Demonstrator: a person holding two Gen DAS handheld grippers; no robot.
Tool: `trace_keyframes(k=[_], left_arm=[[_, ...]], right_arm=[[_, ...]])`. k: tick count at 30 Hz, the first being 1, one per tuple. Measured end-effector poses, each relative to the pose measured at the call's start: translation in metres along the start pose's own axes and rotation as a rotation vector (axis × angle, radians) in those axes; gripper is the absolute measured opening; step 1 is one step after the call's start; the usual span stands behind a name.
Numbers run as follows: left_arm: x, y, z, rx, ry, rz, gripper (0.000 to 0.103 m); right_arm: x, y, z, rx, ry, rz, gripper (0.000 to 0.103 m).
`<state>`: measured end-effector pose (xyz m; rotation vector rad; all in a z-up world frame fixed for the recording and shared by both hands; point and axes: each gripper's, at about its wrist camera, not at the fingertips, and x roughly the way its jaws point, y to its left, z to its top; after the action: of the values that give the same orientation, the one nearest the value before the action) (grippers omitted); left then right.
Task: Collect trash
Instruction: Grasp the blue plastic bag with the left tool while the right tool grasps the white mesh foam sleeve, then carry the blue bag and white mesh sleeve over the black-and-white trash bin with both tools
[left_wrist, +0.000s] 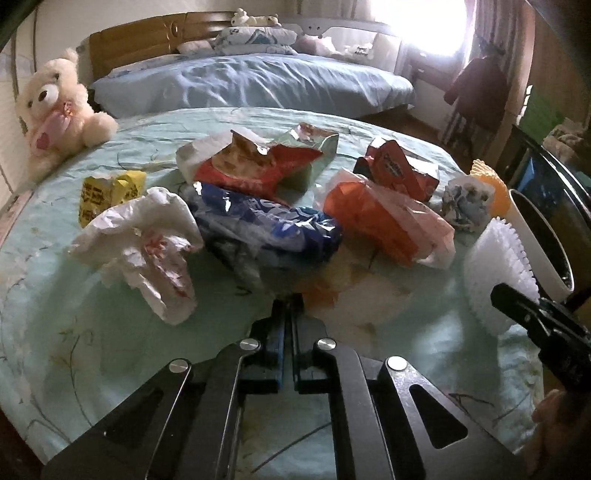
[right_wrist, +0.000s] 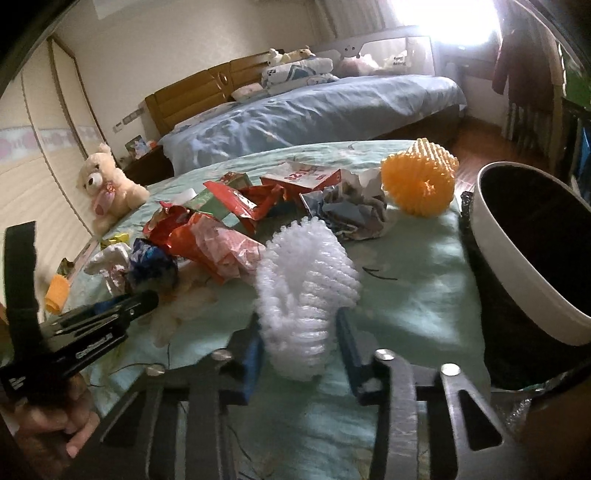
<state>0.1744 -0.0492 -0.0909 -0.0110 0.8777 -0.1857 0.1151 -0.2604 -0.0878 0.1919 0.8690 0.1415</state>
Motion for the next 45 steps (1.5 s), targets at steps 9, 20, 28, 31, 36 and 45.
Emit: trace_keyframes(k=[9,20,28,31,36,45], left_arm=[[-0.025,0.001,-0.010,0.009,-0.053,-0.017,0.001],[-0.050,-0.031,-0.009,0.080,-0.100,-0.131,0.001],[-0.057,-0.058,-0.006,0.136,-0.114,-0.185,0.001],[-0.057,-0.069,-0.005,0.160,-0.113,-0.201,0.001],[-0.059,-0.092,-0.002,0.203,-0.118,-0.232,0.001],[-0.062,-0.138,0.005,0.284,-0.121,-0.305,0.001]], right_arm=[[-0.012,-0.001,-0.001,0.003,-0.020,0.021,0.022],[-0.031,-0.006,0.000,0.014,-0.059,0.023,0.022],[-0.045,-0.019,-0.001,0.031,-0.088,0.003,0.022],[-0.049,-0.024,-0.002,0.040,-0.091,-0.009,0.022],[-0.059,-0.038,-0.002,0.058,-0.103,-0.033,0.022],[-0.079,-0.068,-0.002,0.100,-0.135,-0.078,0.022]])
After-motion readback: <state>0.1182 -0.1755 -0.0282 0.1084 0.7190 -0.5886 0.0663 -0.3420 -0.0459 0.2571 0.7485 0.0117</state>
